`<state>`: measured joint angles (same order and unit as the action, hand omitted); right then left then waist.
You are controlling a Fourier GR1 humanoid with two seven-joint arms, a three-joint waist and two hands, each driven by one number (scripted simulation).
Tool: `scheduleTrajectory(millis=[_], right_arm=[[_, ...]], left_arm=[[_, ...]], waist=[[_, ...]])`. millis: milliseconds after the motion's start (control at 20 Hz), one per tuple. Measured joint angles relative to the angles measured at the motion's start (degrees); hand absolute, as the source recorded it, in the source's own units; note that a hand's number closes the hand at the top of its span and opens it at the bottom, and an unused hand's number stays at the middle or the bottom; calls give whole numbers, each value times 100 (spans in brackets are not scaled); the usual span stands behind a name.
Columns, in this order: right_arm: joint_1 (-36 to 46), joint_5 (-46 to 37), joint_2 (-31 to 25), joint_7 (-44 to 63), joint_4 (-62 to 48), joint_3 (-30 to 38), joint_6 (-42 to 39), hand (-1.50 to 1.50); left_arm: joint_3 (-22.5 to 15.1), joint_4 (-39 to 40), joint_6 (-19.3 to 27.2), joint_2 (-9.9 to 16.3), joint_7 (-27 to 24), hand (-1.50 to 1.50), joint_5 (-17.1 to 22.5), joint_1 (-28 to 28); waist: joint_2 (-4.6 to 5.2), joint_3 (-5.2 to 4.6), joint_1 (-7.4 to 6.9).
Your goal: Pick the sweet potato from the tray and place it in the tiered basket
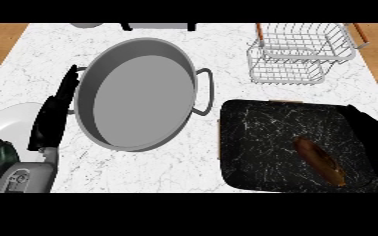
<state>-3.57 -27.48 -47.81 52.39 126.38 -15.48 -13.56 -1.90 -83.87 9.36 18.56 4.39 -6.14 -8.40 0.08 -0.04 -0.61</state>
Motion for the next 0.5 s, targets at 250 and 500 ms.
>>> scheduleTrajectory(millis=[250, 500], right_arm=[[56, -482, 414, 15, -277, -183, -249, -150], [-190, -1096, 732, -169, -363, -342, -363, -150]], left_arm=[[206, 46, -169, 21, 38, 0, 27, -90], [318, 70, -260, -35, -53, 0, -45, -18]], waist=[[-6, 3, 44], [-11, 4, 66]])
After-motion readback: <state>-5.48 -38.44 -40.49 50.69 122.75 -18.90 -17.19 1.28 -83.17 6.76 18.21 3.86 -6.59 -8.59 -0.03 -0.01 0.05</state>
